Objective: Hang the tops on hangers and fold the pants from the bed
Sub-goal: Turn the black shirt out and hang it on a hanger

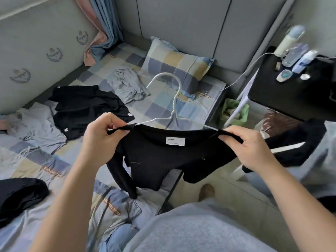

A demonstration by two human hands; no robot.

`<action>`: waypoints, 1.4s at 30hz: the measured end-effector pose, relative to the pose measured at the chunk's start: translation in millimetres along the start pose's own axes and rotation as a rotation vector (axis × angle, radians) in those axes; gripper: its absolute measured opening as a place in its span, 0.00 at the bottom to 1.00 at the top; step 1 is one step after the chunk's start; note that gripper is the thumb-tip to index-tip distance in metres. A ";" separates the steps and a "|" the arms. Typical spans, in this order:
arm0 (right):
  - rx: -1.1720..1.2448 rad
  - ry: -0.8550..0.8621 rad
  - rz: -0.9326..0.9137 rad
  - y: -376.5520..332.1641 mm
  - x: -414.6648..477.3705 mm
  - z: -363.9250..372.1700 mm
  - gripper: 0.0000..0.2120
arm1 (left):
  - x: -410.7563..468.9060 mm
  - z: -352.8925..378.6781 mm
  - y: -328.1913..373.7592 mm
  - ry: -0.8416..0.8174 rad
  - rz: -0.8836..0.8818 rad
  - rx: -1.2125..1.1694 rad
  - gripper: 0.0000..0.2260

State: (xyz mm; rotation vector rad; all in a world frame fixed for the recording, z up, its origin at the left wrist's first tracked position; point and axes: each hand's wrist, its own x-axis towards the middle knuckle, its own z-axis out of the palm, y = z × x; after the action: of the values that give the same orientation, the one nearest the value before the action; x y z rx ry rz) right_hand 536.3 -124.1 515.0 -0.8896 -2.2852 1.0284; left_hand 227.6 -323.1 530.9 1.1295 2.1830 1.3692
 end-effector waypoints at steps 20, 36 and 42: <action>-0.047 0.380 0.669 48.3 -297.9 -148.6 0.19 | -50.8 305.6 148.0 -0.863 0.291 0.070 0.13; 0.250 1.033 1.118 53.0 -562.1 -243.2 0.13 | -279.3 549.6 298.7 -1.250 0.565 0.003 0.25; 0.343 1.370 1.054 65.6 -560.6 -264.9 0.11 | -324.7 597.4 333.2 -1.593 0.585 0.120 0.16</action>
State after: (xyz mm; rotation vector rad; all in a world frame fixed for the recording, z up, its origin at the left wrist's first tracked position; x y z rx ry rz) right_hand 1108.7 -370.4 537.0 -1.8660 -0.4335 0.6682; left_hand 959.4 -134.0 486.4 1.9472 0.7564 0.0951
